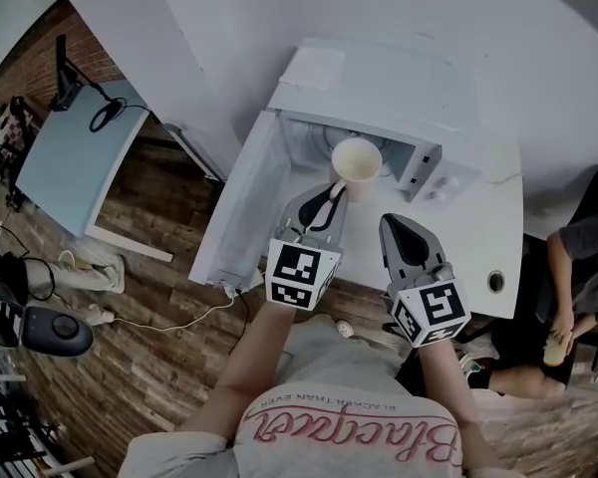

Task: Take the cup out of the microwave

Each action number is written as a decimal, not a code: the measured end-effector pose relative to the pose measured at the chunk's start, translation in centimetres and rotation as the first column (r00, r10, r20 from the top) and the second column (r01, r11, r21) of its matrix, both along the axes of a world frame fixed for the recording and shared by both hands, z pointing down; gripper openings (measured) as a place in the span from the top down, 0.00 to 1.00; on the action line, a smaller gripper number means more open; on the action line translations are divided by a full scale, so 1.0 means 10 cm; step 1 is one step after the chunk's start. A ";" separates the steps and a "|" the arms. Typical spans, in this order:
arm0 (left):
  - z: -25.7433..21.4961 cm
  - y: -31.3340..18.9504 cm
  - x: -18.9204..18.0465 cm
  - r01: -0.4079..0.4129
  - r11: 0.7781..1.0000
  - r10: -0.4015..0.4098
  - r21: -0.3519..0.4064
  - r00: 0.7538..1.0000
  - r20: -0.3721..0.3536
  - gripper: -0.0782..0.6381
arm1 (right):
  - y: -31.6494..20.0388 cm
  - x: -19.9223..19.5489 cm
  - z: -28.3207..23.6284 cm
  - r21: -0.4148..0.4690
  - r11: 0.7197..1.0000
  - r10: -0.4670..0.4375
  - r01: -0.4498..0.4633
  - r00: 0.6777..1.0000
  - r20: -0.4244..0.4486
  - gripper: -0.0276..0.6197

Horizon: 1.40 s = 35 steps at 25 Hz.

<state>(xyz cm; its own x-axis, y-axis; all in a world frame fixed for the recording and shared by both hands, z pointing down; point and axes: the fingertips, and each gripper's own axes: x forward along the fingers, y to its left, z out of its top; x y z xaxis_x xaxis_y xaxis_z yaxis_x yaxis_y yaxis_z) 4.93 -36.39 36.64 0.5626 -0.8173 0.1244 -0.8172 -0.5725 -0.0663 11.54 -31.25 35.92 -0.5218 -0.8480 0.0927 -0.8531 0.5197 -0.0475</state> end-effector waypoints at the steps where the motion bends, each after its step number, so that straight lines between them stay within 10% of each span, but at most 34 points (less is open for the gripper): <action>1: 0.00 0.01 0.00 -0.005 1.000 0.005 -0.005 1.000 0.000 0.83 | -0.01 -0.01 -0.01 0.001 1.000 0.001 -0.001 1.000 0.001 0.94; 35: -0.43 0.46 -0.27 -0.035 0.999 0.037 0.035 0.996 -0.080 0.83 | 0.15 -0.19 -0.30 0.073 0.997 0.041 -0.038 0.998 -0.040 0.94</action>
<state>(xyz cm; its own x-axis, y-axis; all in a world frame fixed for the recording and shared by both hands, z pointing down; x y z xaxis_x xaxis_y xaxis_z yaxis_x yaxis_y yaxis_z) 2.23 -31.75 32.30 0.5988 -0.7993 0.0505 -0.7995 -0.6003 -0.0201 9.63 -29.73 32.96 -0.4850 -0.8730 0.0516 -0.8733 0.4866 0.0245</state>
